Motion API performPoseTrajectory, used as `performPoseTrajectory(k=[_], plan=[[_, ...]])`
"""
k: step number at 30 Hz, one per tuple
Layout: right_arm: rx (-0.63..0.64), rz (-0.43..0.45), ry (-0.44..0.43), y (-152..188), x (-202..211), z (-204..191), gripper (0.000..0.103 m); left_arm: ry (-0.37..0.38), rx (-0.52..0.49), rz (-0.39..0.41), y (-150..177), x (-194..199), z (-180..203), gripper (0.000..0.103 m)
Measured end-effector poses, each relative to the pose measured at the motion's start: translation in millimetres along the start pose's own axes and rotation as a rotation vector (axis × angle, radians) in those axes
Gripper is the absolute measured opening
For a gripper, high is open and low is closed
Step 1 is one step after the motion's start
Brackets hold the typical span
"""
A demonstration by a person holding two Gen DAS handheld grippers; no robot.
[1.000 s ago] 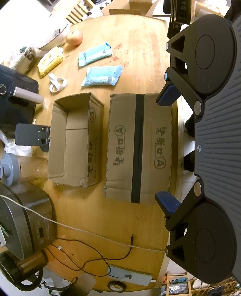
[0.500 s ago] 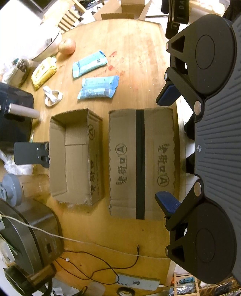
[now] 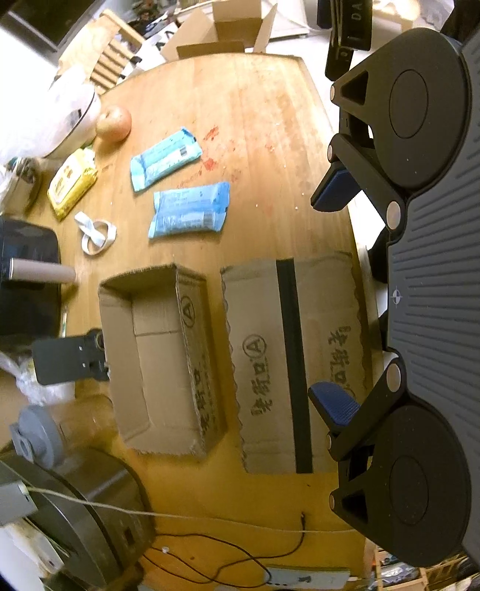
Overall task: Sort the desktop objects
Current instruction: 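Advance the right tool above the larger blue packet with the barcode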
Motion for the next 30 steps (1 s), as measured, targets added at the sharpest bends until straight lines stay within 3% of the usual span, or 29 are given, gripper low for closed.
performPoseTrajectory(k=[12, 30], plan=[[-0.039, -0.002, 0.01, 3, 1, 11, 0.103, 0.02, -0.063, -0.014, -5, -5, 19, 0.101], [0.003, 0.005, 0.039, -8, -5, 7, 0.103, 0.008, -0.05, -0.012, -6, -3, 11, 0.101]])
Point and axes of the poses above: each gripper's, at about its wrist camera, not at the fingertips, and x roughly against the way its jaws point, z to its right, y to its underside, the point moved 7 cm from there along -x, roughly the way its jaws point, and after that the axes turned 3 degrees about z, right-handed, at the moved point
